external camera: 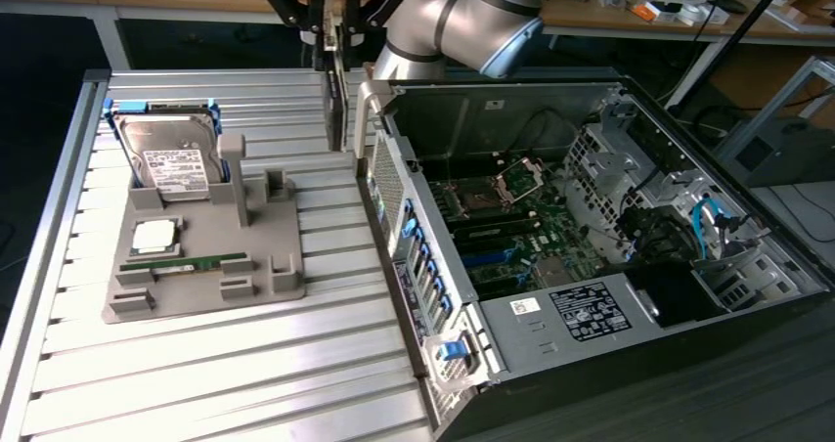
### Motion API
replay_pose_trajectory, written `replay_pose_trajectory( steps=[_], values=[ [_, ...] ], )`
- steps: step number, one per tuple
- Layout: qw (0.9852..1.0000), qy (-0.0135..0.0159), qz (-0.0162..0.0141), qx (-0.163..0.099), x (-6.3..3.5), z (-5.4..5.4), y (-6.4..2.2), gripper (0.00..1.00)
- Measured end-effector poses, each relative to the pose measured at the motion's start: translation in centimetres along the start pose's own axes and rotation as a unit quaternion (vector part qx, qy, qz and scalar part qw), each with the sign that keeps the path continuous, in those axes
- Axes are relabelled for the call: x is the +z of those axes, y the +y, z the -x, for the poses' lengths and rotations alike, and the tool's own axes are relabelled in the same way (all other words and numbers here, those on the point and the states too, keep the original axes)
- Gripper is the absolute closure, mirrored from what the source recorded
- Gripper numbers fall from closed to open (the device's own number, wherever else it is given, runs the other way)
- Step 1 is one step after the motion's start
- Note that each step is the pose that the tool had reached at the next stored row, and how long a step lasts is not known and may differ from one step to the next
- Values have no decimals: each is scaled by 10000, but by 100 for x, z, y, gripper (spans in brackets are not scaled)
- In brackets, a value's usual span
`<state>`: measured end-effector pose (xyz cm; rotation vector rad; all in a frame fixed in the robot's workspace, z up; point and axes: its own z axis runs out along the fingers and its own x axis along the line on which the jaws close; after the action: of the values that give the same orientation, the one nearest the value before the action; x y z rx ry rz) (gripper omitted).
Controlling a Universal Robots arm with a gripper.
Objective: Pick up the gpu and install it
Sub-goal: 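Pick up the gpu and move the gpu toward the slot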
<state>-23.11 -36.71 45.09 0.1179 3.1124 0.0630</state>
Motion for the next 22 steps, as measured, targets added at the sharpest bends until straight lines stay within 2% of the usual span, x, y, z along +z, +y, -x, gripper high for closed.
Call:
replay_pose_trajectory(
  steps=[22],
  values=[
    [10000, 0, 0, 0, 5, 166, 9, 73]
  ],
)
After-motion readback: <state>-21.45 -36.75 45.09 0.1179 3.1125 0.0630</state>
